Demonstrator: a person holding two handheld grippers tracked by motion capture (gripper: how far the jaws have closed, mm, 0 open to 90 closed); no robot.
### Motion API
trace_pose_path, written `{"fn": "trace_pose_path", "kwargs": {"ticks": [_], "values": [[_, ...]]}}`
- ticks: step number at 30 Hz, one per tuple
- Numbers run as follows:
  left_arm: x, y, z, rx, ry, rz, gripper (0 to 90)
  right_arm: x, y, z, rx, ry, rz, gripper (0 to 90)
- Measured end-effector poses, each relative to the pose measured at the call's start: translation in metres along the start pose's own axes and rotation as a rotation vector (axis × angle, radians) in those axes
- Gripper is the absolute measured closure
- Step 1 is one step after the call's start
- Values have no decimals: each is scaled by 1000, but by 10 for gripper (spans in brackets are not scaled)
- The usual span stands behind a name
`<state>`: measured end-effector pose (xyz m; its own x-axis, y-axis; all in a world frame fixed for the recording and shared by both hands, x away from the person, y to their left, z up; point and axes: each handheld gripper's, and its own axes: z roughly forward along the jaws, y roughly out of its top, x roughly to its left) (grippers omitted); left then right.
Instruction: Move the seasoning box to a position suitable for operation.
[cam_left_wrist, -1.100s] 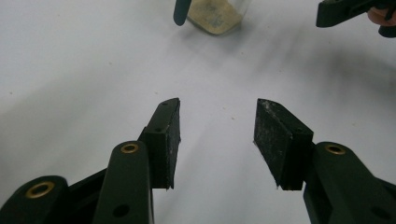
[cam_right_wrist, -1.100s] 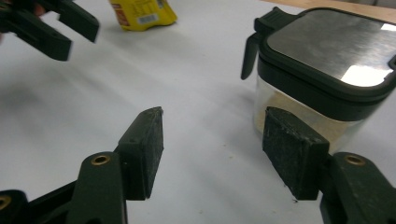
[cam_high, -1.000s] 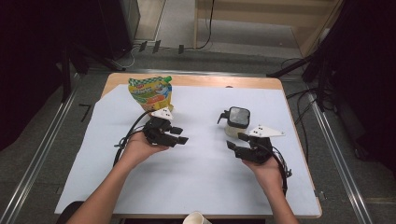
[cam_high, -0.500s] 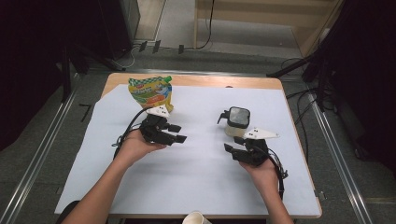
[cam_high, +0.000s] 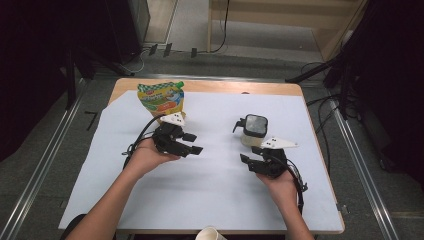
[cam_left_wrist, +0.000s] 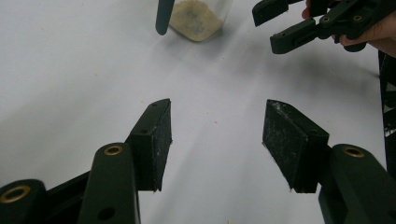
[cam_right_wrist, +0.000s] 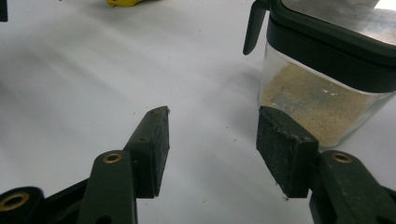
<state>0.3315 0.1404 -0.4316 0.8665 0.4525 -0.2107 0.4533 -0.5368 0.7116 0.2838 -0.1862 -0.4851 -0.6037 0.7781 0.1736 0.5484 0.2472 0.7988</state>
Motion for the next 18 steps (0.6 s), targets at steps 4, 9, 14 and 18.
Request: {"fn": "trace_pose_path", "kwargs": {"ticks": [4,9,14,18], "values": [[3,-1,0,2,-2,-3,417,-1,0,1,4,-7,13,441],[5,-1,-1,0,-6,-10,415,-1,0,1,-5,-24,16,423],[4,0,-1,-1,-12,0,415,-9,3,5,-13,-64,52,419],[4,0,-2,-5,-28,-1,414,-13,4,10,-16,-92,67,397]]}}
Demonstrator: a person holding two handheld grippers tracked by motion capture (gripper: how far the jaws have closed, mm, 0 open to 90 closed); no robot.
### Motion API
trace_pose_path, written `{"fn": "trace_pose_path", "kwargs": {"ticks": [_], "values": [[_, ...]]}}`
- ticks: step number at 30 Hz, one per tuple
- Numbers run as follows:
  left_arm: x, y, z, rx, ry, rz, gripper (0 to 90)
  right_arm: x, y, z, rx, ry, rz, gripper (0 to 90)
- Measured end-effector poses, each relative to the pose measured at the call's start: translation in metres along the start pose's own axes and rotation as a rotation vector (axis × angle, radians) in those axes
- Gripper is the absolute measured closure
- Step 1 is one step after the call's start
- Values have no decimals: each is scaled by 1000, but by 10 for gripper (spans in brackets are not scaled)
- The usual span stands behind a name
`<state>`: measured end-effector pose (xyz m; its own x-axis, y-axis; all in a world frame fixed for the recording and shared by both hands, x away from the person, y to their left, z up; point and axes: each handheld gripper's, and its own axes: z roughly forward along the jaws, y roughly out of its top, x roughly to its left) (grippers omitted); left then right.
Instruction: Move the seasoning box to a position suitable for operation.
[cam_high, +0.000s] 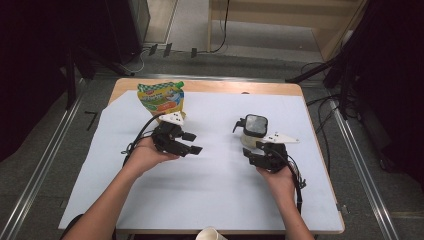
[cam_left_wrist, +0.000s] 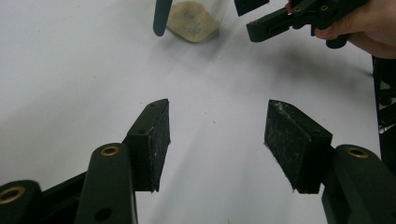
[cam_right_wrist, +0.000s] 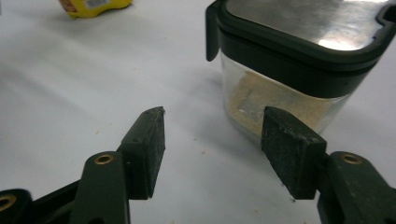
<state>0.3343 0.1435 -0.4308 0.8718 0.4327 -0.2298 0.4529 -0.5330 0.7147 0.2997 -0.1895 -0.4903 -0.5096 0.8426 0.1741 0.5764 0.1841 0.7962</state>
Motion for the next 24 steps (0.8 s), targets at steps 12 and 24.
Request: {"fn": "trace_pose_path", "kwargs": {"ticks": [12,24], "values": [[1,0,-1,0,-5,2,413,1,2,1,17,-96,55,339],[1,-1,-1,4,-2,-2,410,2,8,16,-46,-237,84,132]]}}
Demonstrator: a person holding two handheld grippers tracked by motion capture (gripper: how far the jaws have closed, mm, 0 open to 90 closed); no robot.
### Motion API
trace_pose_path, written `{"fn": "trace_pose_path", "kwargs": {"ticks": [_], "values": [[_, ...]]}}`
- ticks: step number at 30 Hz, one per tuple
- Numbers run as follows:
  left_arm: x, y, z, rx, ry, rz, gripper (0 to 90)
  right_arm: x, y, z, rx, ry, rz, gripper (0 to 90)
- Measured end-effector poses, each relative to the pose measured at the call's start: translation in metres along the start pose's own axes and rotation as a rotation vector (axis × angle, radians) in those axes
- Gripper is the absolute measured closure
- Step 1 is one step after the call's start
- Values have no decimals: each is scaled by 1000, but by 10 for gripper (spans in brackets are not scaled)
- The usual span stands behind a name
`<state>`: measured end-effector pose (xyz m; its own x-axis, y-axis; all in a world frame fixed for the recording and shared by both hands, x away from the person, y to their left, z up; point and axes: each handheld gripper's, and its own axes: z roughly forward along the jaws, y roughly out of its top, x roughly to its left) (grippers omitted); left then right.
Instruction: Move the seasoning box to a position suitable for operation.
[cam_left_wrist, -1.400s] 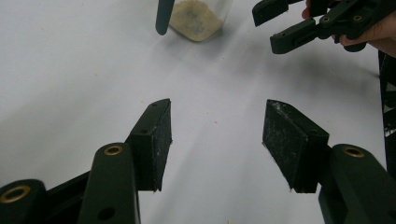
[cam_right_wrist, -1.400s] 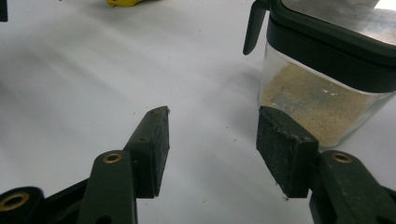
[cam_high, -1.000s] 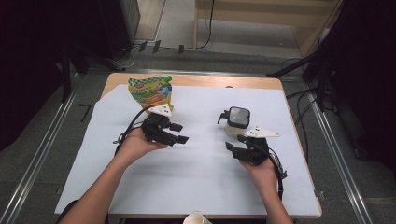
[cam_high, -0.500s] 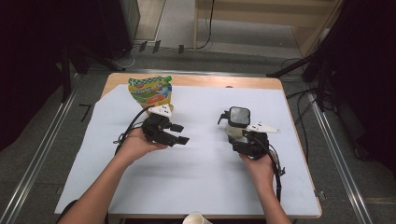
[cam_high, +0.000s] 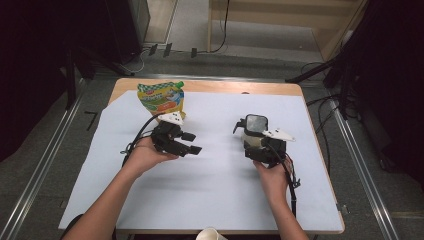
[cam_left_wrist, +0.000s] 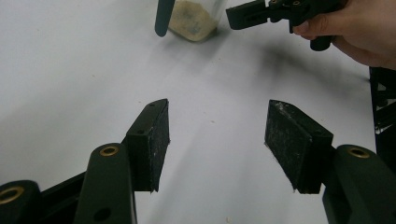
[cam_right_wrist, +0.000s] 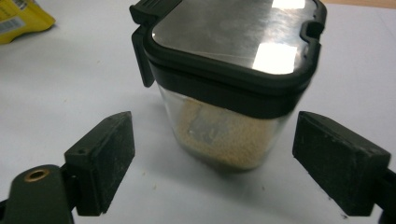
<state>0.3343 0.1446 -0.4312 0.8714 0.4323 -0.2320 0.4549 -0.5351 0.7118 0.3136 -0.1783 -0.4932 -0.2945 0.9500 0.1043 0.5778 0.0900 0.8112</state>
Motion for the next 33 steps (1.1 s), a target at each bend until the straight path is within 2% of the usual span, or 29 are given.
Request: {"fn": "trace_pose_path", "kwargs": {"ticks": [1,2,3,6,7,10,19,26,31,33], "values": [[-1,0,1,2,2,-1,410,1,1,3,-3,-9,2,120],[-1,0,2,6,3,4,410,3,3,9,-4,-38,17,111],[-1,0,2,9,1,6,410,3,3,9,-4,-38,17,111],[0,0,3,13,-3,5,410,1,4,22,-17,-50,68,108],[-1,-1,2,9,3,5,410,1,4,22,-17,-50,68,108],[-1,0,-1,-10,13,0,417,-1,4,28,-58,-57,92,105],[-1,0,0,-6,12,3,419,2,3,38,-110,-100,88,90],[1,-1,-1,-9,8,-4,421,4,2,45,-166,-121,126,78],[1,-1,-1,-11,6,-7,422,4,2,50,-171,-130,128,74],[1,-1,-1,-13,3,-11,421,5,5,51,-151,-137,121,76]]}}
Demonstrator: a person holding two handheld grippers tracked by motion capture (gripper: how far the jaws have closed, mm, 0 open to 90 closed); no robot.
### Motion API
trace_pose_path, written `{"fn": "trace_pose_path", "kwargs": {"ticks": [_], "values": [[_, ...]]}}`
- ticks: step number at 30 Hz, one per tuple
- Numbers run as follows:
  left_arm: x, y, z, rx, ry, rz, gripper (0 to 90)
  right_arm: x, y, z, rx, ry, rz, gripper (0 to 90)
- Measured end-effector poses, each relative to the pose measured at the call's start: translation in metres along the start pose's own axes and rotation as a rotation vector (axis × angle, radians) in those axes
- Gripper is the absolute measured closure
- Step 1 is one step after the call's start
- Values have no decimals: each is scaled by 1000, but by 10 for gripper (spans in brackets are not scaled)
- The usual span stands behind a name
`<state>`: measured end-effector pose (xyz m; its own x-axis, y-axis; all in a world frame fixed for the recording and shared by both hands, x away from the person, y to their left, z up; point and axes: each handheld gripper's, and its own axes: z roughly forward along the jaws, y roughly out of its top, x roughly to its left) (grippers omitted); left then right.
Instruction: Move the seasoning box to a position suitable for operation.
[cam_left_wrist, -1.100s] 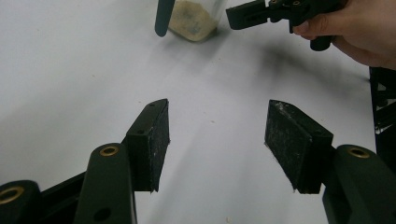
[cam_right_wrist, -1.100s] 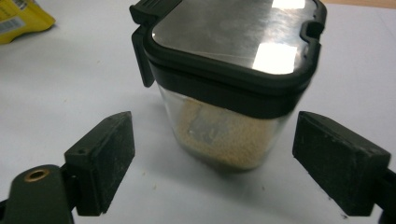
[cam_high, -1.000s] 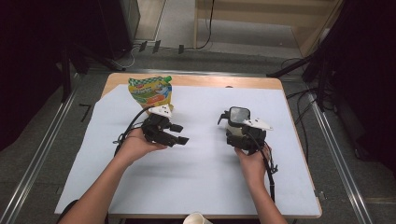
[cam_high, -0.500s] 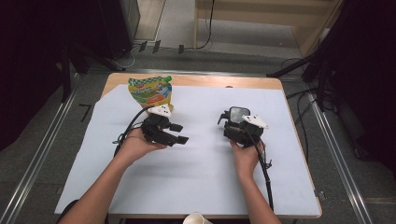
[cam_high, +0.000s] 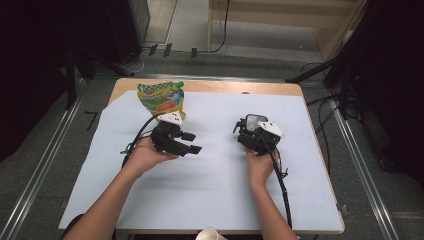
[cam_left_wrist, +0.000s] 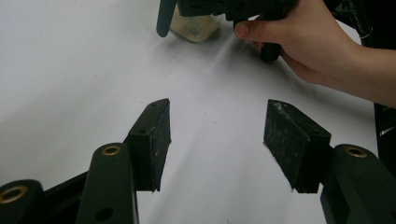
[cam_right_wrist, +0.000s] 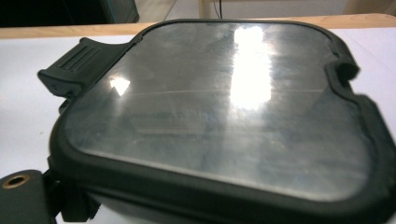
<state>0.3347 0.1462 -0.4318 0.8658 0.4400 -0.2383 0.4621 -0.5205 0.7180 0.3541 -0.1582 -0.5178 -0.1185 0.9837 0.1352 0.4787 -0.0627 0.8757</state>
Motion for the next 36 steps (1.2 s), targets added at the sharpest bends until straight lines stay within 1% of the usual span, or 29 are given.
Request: {"fn": "trace_pose_path", "kwargs": {"ticks": [2,5,8,10,11,14,16,20,22,23,24,26,27,28,29,30,31,32,36], "values": [[1,0,0,-1,-3,-7,422,-2,2,1,7,3,3,80],[1,-3,1,2,1,-9,424,-3,2,1,15,2,-36,93],[1,-4,0,4,3,-14,425,-2,2,2,12,-2,-38,92],[0,-6,-1,3,6,-22,426,-3,0,7,5,0,-17,88],[0,-7,-1,2,7,-26,426,-3,0,7,5,0,-17,88],[0,-10,-2,3,12,-32,428,-2,1,8,5,-12,-19,102],[-1,-11,-2,9,14,-33,428,-3,1,7,2,-19,-30,120],[-1,-14,-2,15,18,-31,430,-5,2,5,4,-15,-39,132],[-2,-15,-2,16,17,-35,430,-6,3,4,3,-7,-41,138],[-1,-15,-2,15,17,-37,431,-8,3,4,4,9,-39,142],[-1,-15,-2,14,16,-42,431,-8,3,4,4,9,-39,142],[0,-15,-3,13,4,-48,444,-10,5,2,4,25,-30,144],[0,-15,-2,14,8,-49,444,-10,6,-1,-5,27,-50,145],[0,-15,-2,14,8,-49,441,-10,6,-1,-5,27,-50,145],[0,-15,-2,15,8,-50,441,-9,7,-2,-9,35,-60,145],[0,-15,-2,16,10,-52,436,-9,9,-5,-12,46,-62,146],[1,-15,-1,19,7,-55,431,-8,11,-9,-10,70,-73,146],[1,-15,-1,19,7,-55,431,-8,11,-9,-10,70,-73,146],[1,-15,-2,15,1,-67,430,-4,14,-20,6,125,-93,148]]}}
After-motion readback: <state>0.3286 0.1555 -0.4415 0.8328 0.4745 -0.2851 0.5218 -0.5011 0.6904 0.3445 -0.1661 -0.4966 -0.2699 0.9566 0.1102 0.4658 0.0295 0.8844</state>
